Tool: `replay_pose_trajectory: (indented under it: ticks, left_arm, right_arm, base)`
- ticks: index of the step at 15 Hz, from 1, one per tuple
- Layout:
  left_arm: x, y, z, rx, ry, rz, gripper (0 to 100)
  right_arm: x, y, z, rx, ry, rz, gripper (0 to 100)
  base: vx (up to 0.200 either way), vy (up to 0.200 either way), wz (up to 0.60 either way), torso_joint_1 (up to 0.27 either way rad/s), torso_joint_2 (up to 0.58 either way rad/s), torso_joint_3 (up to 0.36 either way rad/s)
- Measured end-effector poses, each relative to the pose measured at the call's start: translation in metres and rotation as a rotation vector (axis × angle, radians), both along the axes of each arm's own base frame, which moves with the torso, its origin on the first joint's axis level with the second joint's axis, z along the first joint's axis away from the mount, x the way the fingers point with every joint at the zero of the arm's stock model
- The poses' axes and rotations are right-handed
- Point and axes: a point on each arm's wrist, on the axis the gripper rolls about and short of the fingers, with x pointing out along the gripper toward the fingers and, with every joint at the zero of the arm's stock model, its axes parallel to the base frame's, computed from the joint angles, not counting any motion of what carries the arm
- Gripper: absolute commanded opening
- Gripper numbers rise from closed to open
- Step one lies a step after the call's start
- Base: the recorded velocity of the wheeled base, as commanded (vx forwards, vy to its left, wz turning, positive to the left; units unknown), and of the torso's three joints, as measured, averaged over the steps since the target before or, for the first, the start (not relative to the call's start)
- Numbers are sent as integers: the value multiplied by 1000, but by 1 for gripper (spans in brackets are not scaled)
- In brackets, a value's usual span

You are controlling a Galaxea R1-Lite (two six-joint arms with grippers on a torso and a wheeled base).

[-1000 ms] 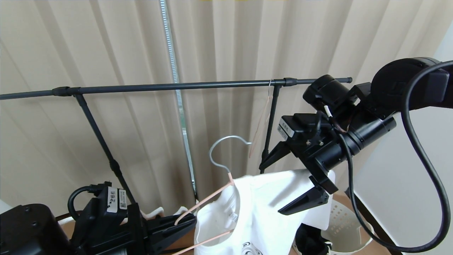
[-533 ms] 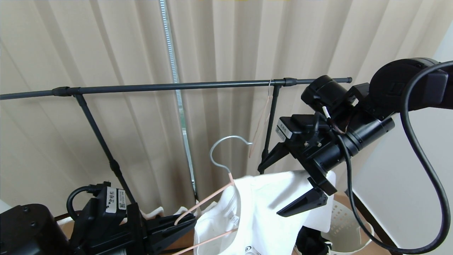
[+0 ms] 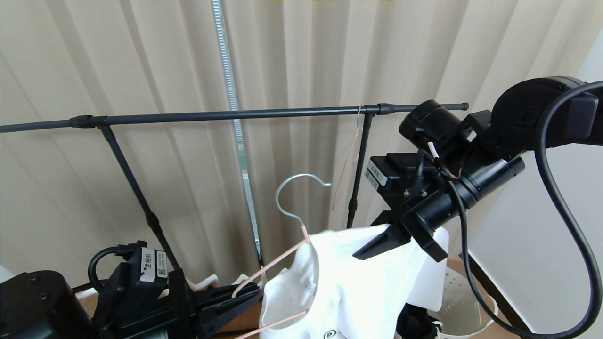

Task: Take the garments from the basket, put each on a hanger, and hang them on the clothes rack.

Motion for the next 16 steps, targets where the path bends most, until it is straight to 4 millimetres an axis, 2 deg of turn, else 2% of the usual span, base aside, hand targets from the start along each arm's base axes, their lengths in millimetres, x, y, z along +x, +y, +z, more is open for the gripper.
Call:
replay_pose_trajectory:
  ticks: [7, 8, 13, 16]
  left_arm:
    - [0, 0, 0, 0, -3, -1, 0]
    - [0, 0, 0, -1, -5, -1, 100]
    - [-1, 1, 2, -9, -6, 5, 100]
    - [3, 12, 7, -24, -27, 65, 100]
  right_arm:
    - [-4, -2, 5, 6, -10, 1, 0]
    - [-5, -3, 6, 7, -11, 0, 0]
    - [-11, -6, 9, 6, -9, 0, 0]
    - [-15, -9, 11, -16, -22, -22, 0]
  base:
    - [0, 0, 0, 0, 0, 0]
    - [0, 0, 0, 0, 0, 0]
    - [0, 0, 0, 0, 0, 0]
    - [0, 0, 0, 0, 0, 0]
